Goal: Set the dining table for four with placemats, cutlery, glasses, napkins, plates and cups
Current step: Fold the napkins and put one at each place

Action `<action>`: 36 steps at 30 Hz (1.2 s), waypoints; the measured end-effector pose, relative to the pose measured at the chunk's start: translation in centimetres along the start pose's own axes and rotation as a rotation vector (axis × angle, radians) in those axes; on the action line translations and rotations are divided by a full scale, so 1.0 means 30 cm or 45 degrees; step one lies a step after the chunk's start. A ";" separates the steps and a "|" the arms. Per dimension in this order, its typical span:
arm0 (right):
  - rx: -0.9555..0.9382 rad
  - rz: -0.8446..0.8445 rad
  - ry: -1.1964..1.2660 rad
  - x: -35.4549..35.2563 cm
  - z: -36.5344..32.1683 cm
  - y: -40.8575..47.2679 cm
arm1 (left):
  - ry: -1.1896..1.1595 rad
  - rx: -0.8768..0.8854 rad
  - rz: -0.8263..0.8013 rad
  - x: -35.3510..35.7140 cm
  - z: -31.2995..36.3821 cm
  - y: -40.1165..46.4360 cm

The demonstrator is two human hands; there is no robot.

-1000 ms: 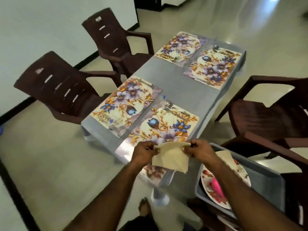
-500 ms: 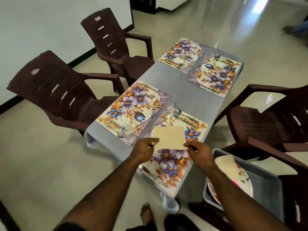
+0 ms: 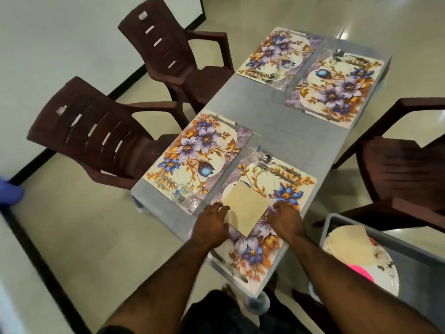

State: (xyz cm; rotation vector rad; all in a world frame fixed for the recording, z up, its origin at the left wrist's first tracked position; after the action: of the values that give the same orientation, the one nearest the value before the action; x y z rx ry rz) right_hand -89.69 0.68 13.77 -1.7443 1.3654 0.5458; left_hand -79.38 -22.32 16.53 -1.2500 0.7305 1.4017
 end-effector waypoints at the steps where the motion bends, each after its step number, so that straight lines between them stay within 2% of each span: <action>1: -0.061 0.018 -0.032 0.009 -0.023 0.018 | 0.082 0.044 -0.038 0.011 0.012 0.011; 5: -0.214 0.019 -0.376 0.061 -0.087 0.085 | 0.231 0.122 -0.166 0.061 0.047 0.003; 9: -0.282 0.042 -0.633 0.089 -0.108 0.136 | 0.213 0.065 -0.123 0.080 0.082 -0.039; 12: -0.309 0.032 -0.701 0.082 -0.117 0.157 | 0.293 0.135 -0.104 0.084 0.100 -0.069; 16: -0.316 -0.091 -0.559 0.071 -0.137 0.164 | 0.292 0.108 -0.094 0.075 0.039 -0.074; 19: -0.259 -0.116 -0.208 0.037 -0.138 0.188 | 0.267 0.187 -0.132 0.081 0.039 -0.064; 23: 0.121 -0.184 0.216 -0.010 -0.094 0.213 | 0.263 0.249 -0.174 0.093 0.083 -0.071; 25: 0.210 -0.156 0.266 -0.030 -0.069 0.224 | 0.221 0.243 -0.177 0.098 0.103 -0.076; 27: 0.123 -0.136 0.166 -0.054 -0.065 0.228 | 0.155 0.220 -0.184 0.093 0.116 -0.075; 31: -0.054 -0.145 0.105 -0.067 -0.088 0.192 | -0.073 0.090 -0.212 0.084 0.089 -0.066; 34: -0.172 -0.225 0.062 -0.043 -0.123 0.127 | -0.542 -0.295 -0.215 0.077 0.029 -0.049; 36: -0.277 -0.366 0.096 -0.023 -0.148 0.075 | -0.763 -0.473 -0.203 0.070 -0.005 -0.040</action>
State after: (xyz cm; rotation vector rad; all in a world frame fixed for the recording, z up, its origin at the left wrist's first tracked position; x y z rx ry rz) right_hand -92.70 -2.68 16.01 -2.1136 1.1101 0.4847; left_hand -77.96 -21.53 14.75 -1.0440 -0.0416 1.7062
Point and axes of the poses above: each hand's wrist, its own y-axis towards the middle knuckle, its own x-axis out of the palm, z = x × y, the point moved 5 cm from there along y, towards the middle knuckle, and after that the axes turned 11 degrees about z, right-handed, at the moved point
